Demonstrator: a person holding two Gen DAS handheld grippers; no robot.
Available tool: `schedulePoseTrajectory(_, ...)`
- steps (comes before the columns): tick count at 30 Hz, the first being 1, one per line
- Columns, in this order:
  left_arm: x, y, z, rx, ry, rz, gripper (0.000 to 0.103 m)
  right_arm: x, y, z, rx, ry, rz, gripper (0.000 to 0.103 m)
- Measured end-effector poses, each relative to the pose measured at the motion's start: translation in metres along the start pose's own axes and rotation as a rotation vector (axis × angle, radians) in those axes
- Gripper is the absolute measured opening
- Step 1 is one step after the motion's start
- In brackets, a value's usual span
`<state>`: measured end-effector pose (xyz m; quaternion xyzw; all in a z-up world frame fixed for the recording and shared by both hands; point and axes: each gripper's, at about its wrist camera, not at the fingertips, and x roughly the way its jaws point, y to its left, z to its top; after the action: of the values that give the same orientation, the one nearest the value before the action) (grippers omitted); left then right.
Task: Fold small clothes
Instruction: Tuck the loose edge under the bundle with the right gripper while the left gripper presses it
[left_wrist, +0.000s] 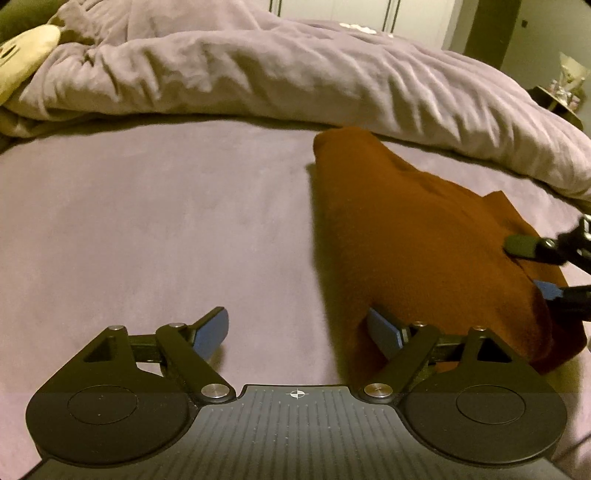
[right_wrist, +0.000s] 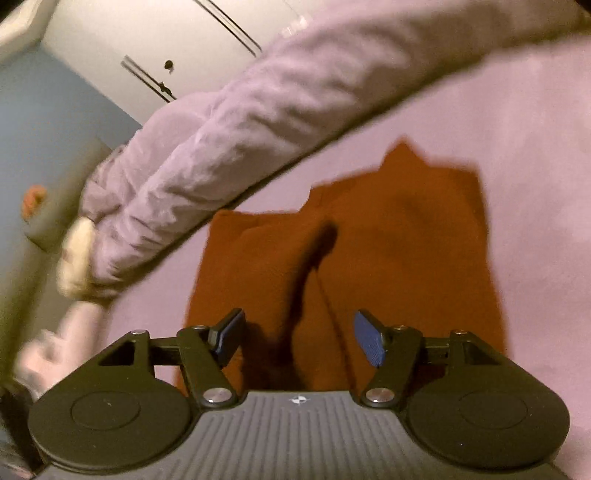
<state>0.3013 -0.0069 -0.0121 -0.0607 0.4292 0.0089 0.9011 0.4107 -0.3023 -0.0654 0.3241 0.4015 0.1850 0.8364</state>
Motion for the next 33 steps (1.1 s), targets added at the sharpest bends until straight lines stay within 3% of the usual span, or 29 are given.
schedulePoseTrajectory(6, 0.002, -0.001, 0.002, 0.000, 0.005, 0.003, 0.087, 0.026, 0.008, 0.010, 0.022, 0.058, 0.110, 0.065)
schedulePoseTrajectory(8, 0.002, -0.003, 0.003, 0.008, 0.004, 0.012, 0.087, 0.033, 0.017, 0.011, -0.019, 0.069, 0.112, 0.057)
schedulePoseTrajectory(9, 0.002, -0.004, 0.003, 0.011, 0.004, 0.020, 0.087, 0.037, 0.022, 0.010, -0.048, 0.072, 0.091, 0.047)
schedulePoseTrajectory(13, 0.001, -0.006, 0.002, 0.008, 0.004, 0.038, 0.087, 0.041, 0.042, 0.004, -0.171, 0.059, 0.019, 0.032)
schedulePoseTrajectory(16, -0.010, -0.007, 0.002, 0.002, -0.022, 0.029, 0.089, 0.030, 0.070, -0.005, -0.359, -0.017, -0.100, 0.025)
schedulePoseTrajectory(20, -0.031, -0.017, 0.002, 0.022, -0.063, -0.025, 0.092, -0.012, 0.098, -0.018, -0.555, -0.205, -0.193, 0.018)
schedulePoseTrajectory(25, -0.031, -0.040, -0.005, 0.073, -0.043, -0.063, 0.094, -0.046, 0.078, -0.024, -0.587, -0.320, -0.344, 0.017)
schedulePoseTrajectory(29, -0.016, -0.053, -0.014, 0.096, 0.007, -0.058, 0.094, -0.038, 0.037, -0.030, -0.578, -0.271, -0.455, 0.018)
schedulePoseTrajectory(31, -0.014, -0.052, -0.014, 0.096, 0.017, -0.055, 0.094, -0.028, 0.015, -0.033, -0.551, -0.206, -0.484, 0.030)
schedulePoseTrajectory(33, -0.016, -0.050, -0.012, 0.105, 0.014, -0.041, 0.094, -0.041, 0.006, -0.031, -0.469, -0.241, -0.445, 0.037)
